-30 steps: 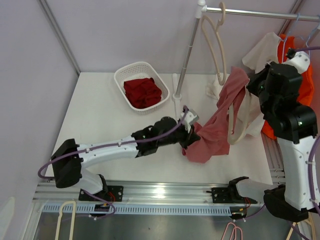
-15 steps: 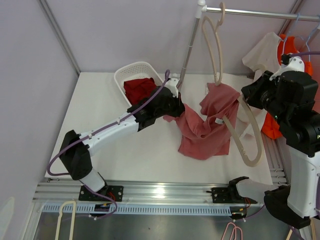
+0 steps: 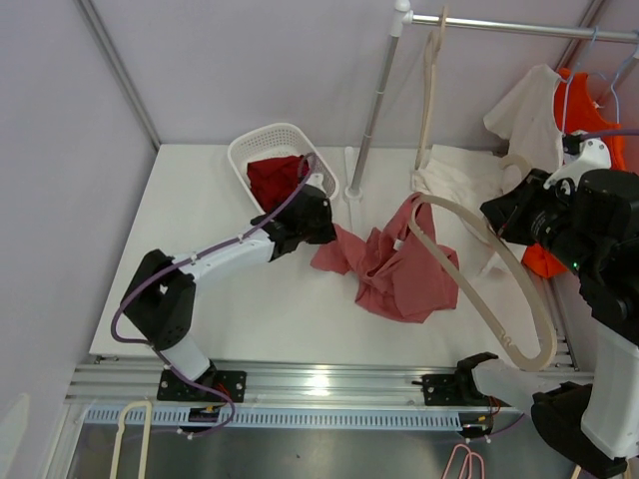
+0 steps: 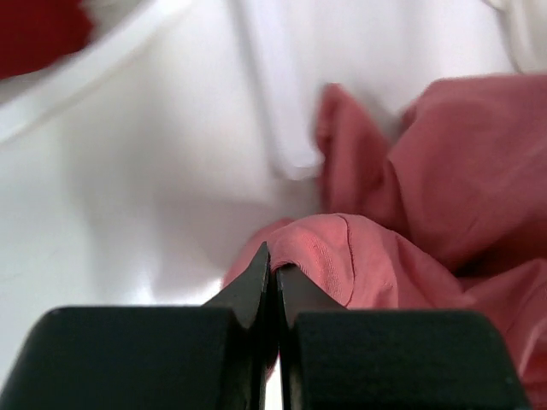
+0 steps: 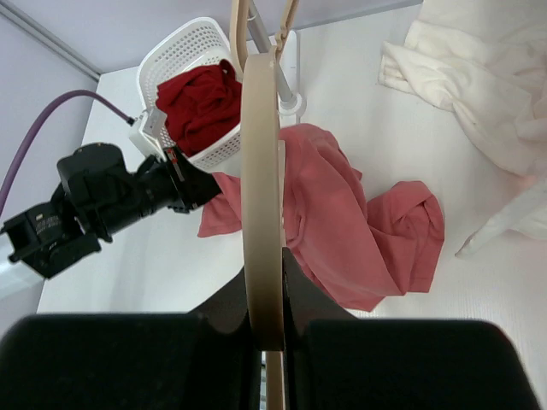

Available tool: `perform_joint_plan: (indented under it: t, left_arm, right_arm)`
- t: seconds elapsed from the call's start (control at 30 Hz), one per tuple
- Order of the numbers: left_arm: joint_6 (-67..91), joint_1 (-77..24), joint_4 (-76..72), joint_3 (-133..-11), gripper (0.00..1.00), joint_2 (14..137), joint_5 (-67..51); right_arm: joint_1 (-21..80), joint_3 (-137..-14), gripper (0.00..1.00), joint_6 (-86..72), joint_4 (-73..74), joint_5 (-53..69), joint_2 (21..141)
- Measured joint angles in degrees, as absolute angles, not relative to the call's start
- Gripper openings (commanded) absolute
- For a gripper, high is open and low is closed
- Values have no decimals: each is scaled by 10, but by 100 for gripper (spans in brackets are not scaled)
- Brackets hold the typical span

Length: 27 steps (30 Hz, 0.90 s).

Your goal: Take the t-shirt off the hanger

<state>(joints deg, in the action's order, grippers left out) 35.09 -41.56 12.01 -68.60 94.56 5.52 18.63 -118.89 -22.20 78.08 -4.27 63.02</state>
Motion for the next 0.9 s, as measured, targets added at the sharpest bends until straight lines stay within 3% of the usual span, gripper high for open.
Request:
perform_joint_plan:
  t: [0.23,0.5,0.7,0.9]
  left_arm:
    - [371,-345,142,-660,1,924,44]
    - [360,-351,141,-723,1,830,22]
    - [323,-350,85,-843,1,803,30]
    - [283,-313,8,-955,1,837,39]
  right_arm:
    - [187,-1178,0,-229,776,-81,600]
    - [187,-1043,0,-240,666,-208,521]
    - [187,-932,0,-237,534,-251,542]
    - [183,-924,0,-201,411,-241,621]
